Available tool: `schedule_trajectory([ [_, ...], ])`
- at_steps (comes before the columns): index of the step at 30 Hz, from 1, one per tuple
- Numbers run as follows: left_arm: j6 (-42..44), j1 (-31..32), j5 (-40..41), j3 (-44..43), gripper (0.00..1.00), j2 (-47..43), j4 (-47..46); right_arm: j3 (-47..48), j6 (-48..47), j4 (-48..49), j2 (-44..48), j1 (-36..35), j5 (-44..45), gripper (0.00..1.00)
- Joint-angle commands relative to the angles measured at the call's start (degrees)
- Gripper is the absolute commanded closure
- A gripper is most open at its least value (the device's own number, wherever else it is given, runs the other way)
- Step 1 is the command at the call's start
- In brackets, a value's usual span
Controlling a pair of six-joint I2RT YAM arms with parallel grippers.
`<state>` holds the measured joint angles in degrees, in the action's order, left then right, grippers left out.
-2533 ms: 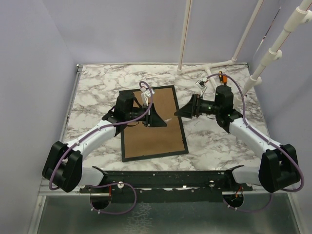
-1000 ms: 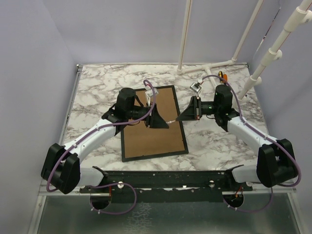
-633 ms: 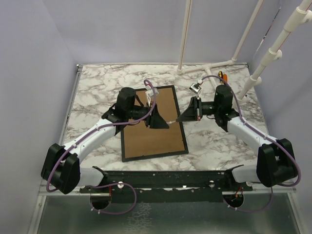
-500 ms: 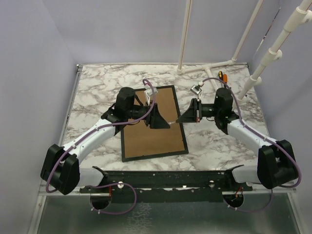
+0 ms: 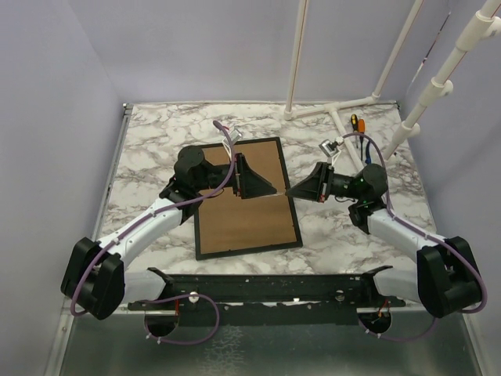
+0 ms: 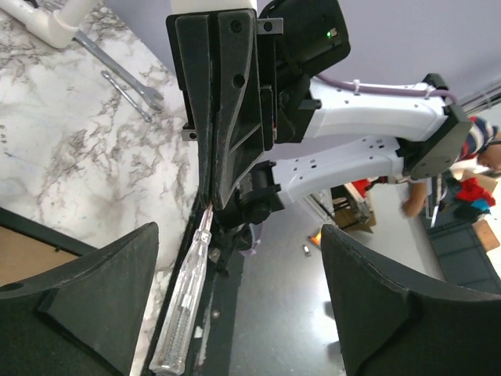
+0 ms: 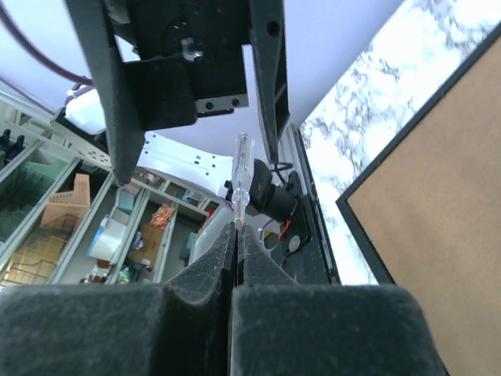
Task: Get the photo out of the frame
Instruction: Adjust the screwdriver.
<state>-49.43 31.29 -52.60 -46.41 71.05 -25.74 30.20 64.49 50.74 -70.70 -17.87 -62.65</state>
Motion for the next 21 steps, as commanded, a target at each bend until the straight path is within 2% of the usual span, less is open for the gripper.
schedule_trajectory([
  [1, -9.3, -0.2, 1.6, 0.8, 0.18, 0.7, -8.6, -0.3, 2.4, 13.4, 1.2, 0.4, 2.1, 1.0],
  [9, -11.8, -0.2, 1.6, 0.4, 0.33, 0.7, -9.0, 1.0, -2.8, 14.0, 0.7, 0.4, 3.0, 1.0],
  [12, -12.4, -0.2, 1.2, 0.5, 0.34, 1.0, -9.0, 1.7, -5.2, 12.2, 1.2, 0.4, 2.8, 1.0],
  [15, -12.6, -0.2, 0.9, 0.6, 0.39, 1.4, -9.0, 2.4, -8.9, 8.1, 2.0, 0.4, 2.9, 0.99],
  [21, -12.5, -0.2, 0.2, 0.7, 0.39, 1.9, -9.0, 4.1, -11.7, 3.8, 1.8, 0.4, 2.4, 0.99],
])
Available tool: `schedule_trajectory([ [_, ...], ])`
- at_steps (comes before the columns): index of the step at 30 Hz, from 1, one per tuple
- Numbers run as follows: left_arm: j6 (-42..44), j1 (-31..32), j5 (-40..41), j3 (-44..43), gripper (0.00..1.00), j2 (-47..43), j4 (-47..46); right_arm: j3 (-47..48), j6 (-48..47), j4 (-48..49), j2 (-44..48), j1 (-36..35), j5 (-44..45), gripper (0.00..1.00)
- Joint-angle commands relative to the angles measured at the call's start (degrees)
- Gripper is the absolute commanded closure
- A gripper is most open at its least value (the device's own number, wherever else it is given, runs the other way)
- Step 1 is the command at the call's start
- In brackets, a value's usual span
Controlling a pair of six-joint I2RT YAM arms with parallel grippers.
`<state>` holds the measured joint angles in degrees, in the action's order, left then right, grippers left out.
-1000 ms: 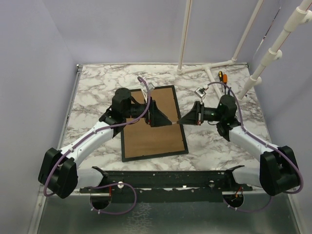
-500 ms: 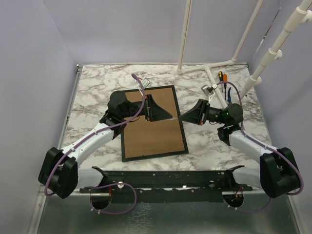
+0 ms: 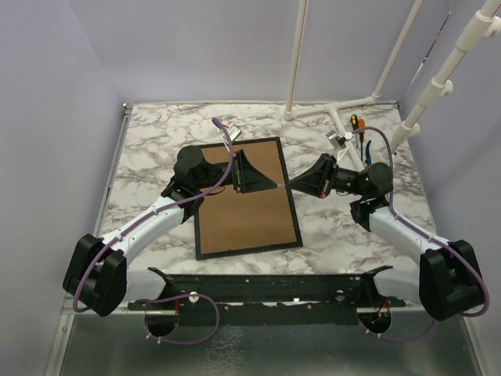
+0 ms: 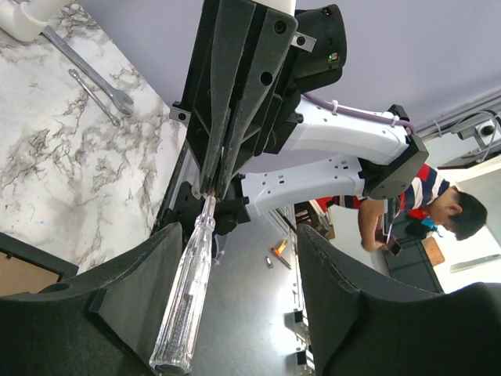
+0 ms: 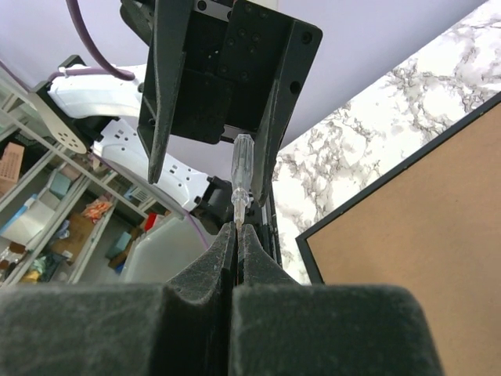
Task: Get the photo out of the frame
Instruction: Adjust the screwdriver.
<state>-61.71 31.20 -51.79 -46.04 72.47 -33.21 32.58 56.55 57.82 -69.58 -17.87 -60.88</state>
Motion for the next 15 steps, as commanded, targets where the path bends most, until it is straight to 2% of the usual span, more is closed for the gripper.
schedule_trajectory([
  [1, -0.3, 0.0, -0.8, 0.3, 0.39, 0.6, -1.5, 1.8, -3.9, -3.4, 0.7, 0.4, 0.6, 0.99],
  [5, -0.2, -0.1, -1.0, 0.1, 0.45, 0.7, -1.5, 2.6, -5.4, -5.9, 0.1, 0.4, -0.2, 1.0],
  [15, -0.3, -0.1, -1.4, -0.2, 0.75, 1.0, -1.5, 3.1, -6.6, -8.6, -0.4, 0.4, -0.4, 0.99],
])
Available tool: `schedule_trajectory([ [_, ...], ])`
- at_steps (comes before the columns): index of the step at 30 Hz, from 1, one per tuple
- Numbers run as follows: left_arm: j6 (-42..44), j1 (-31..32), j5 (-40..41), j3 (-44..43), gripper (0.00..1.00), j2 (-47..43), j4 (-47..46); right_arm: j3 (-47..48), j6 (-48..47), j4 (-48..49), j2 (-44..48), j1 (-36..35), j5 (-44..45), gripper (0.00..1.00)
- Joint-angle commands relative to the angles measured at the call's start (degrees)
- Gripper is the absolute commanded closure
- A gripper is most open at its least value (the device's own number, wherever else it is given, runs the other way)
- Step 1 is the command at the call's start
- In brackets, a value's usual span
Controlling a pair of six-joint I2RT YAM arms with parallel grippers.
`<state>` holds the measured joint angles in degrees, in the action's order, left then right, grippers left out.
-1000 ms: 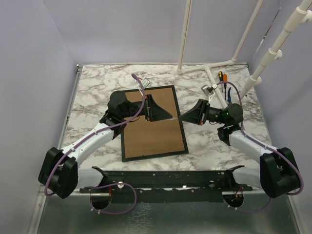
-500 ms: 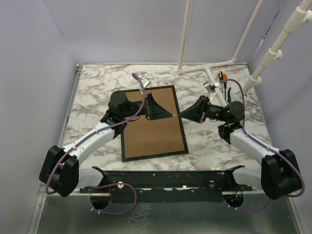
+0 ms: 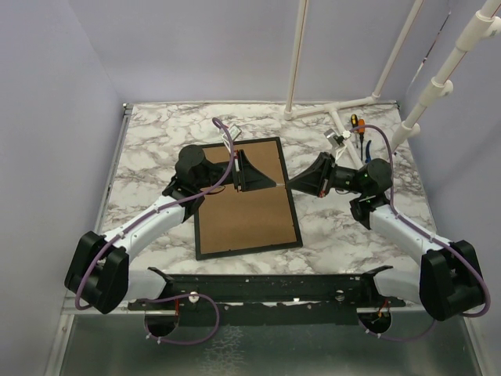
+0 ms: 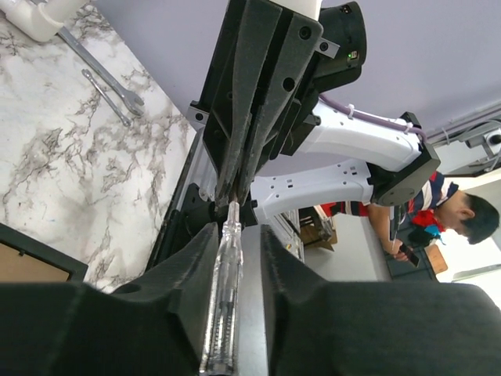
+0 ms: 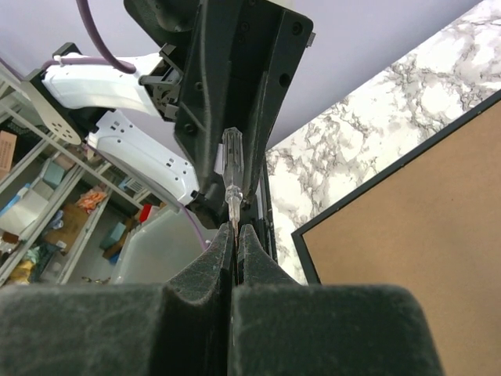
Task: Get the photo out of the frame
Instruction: Adjust the screwdriver.
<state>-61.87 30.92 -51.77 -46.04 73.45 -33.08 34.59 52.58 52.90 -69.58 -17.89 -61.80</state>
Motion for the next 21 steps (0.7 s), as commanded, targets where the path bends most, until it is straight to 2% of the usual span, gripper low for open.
schedule_trajectory([
  [1, -0.2, 0.2, -1.5, -0.1, 0.76, 0.1, -1.7, 1.0, -2.7, -4.0, -0.4, 0.4, 0.6, 0.99],
  [5, -0.2, 0.2, -1.4, 0.1, 0.78, 0.1, -1.6, 1.3, -2.8, -4.3, -0.3, 0.4, 0.6, 0.99],
  [7, -0.1, 0.2, -1.5, 0.1, 0.85, 0.1, -1.5, 1.5, -3.0, -4.8, -0.4, 0.4, 0.6, 1.0],
  [9, 0.4, 0.2, -1.5, 0.1, 1.0, 0.2, -0.6, 1.5, -3.1, -5.0, -0.4, 0.4, 0.8, 1.0],
  [12, 1.6, 0.2, -1.5, 0.1, 1.0, 0.2, 1.0, 1.5, -3.3, -5.3, -0.3, 0.5, 1.1, 0.96],
  [16, 4.9, 0.2, -1.5, -0.2, 1.0, -0.6, 4.2, 1.2, -4.1, -6.1, 0.2, 0.4, 1.9, 0.79],
  [19, 9.5, 0.2, -0.1, -1.1, 1.0, -1.4, 10.3, 0.7, -4.9, -6.9, 1.3, 0.7, 3.1, 0.46],
  [21, 13.1, 0.2, 1.3, -1.6, 1.0, -1.7, 14.7, 0.1, -5.6, -8.0, 2.5, 1.0, 4.3, 0.29],
])
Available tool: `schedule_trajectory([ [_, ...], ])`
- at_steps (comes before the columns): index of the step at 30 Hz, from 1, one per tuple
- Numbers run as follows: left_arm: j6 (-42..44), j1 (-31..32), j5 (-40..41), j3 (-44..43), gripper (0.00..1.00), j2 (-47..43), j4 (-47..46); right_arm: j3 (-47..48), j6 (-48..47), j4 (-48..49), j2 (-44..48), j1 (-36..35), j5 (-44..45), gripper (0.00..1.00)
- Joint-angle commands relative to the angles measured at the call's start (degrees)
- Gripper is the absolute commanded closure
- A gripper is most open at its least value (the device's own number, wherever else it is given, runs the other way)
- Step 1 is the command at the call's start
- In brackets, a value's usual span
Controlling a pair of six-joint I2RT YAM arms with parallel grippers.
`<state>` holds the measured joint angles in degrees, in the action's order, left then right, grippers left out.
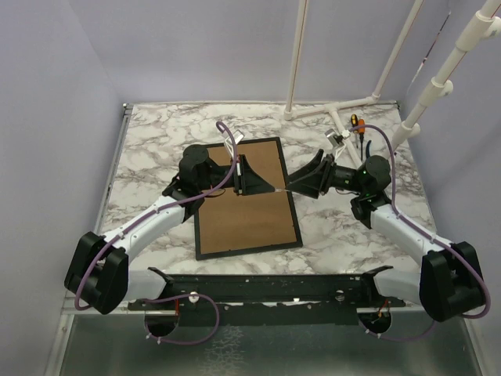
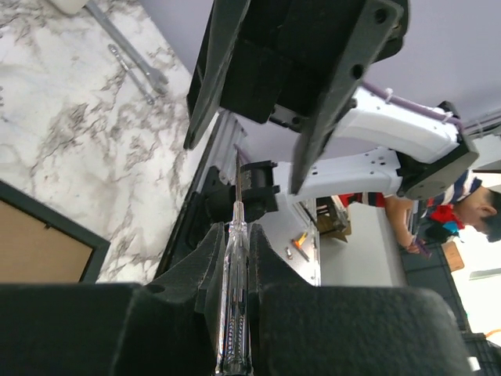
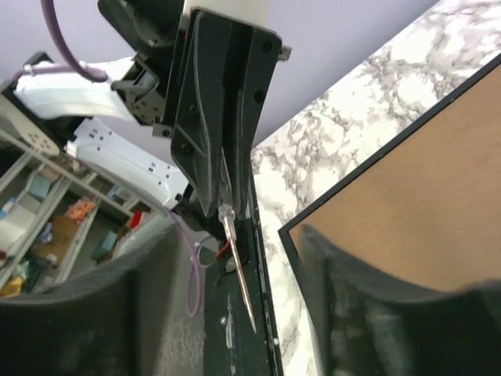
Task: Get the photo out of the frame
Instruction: Adjust the screwdriver.
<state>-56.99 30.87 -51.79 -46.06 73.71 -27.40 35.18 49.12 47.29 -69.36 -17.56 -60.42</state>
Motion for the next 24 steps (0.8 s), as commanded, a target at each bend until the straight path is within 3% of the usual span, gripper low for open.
schedule_trajectory([
  [1, 9.6, 0.2, 2.1, -1.6, 1.0, -2.2, 10.8, -0.7, -2.7, -3.4, 3.0, 0.8, 3.7, 0.25],
  [3, 11.9, 0.2, 3.7, -1.4, 1.0, -2.7, 13.4, -0.9, -4.5, -6.5, 4.7, 1.0, 5.5, 0.17],
  [7, 13.2, 0.2, 5.6, 0.3, 1.0, -3.0, 13.5, -2.0, -8.9, -14.1, 8.7, 1.1, 11.6, 0.12],
  [12, 12.9, 0.2, 12.4, 4.1, 1.0, -3.1, 13.4, -4.8, -13.2, -28.7, 13.6, 1.1, 28.6, 0.12],
  [15, 8.2, 0.3, 20.3, 6.3, 1.0, -2.9, 13.1, -4.6, -14.5, -36.2, 12.4, 1.1, 34.5, 0.19],
  [18, 1.8, 0.7, 25.0, 8.0, 1.0, -1.3, 11.3, -5.0, -15.1, -37.6, 9.8, 1.1, 33.3, 0.24],
  [24, -5.8, 1.6, 29.4, 9.4, 1.0, 1.2, 9.8, -8.8, -14.9, -29.2, 6.9, 1.1, 28.4, 0.26],
])
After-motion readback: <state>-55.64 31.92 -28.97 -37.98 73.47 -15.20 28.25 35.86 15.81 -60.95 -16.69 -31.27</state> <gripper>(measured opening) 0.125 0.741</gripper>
